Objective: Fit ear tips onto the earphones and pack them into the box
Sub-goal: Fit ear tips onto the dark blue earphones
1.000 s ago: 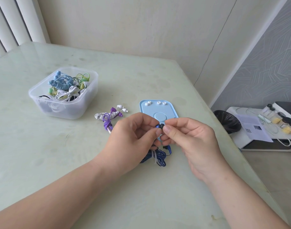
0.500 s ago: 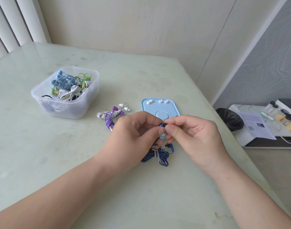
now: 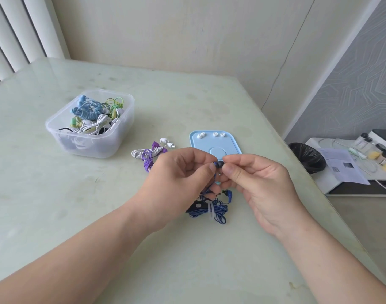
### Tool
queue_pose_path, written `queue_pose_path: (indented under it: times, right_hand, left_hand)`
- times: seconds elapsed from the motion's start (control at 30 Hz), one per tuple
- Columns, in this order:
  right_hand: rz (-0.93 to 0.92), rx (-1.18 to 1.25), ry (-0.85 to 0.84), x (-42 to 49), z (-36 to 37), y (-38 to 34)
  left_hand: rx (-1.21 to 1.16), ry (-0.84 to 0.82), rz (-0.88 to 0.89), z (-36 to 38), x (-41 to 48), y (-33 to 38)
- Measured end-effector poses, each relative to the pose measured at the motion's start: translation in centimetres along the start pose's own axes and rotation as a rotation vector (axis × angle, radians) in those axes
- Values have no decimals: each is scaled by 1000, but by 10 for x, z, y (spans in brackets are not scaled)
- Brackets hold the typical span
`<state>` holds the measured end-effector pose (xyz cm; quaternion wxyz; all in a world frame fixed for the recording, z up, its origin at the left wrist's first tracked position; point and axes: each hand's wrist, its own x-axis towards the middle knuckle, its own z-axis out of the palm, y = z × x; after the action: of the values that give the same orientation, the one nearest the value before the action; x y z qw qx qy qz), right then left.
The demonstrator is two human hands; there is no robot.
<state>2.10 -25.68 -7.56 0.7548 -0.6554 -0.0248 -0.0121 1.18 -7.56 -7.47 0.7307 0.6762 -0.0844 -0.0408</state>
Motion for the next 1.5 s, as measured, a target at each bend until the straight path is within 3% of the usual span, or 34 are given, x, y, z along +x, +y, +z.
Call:
queue_pose_path:
  times: [0.37, 0.8, 1.0, 1.2, 1.33, 1.5]
  right_hand:
    - [176, 90, -139, 1, -5, -3]
    - [170, 16, -113, 0, -8, -9]
    - [10, -182, -129, -4, -5, -11]
    - [7, -520, -83, -1, -19, -14]
    - [-18, -852, -181, -1, -24, -9]
    - [-71, -985, -211, -4, -19, -9]
  left_hand:
    - [57, -36, -17, -2, 0, -2]
    - [164, -49, 42, -2, 0, -5]
    - [98, -3, 1, 1, -2, -2]
    - [5, 67, -91, -1, 3, -6]
    - [-61, 78, -123, -3, 5, -7]
    - [-68, 81, -120, -3, 6, -10]
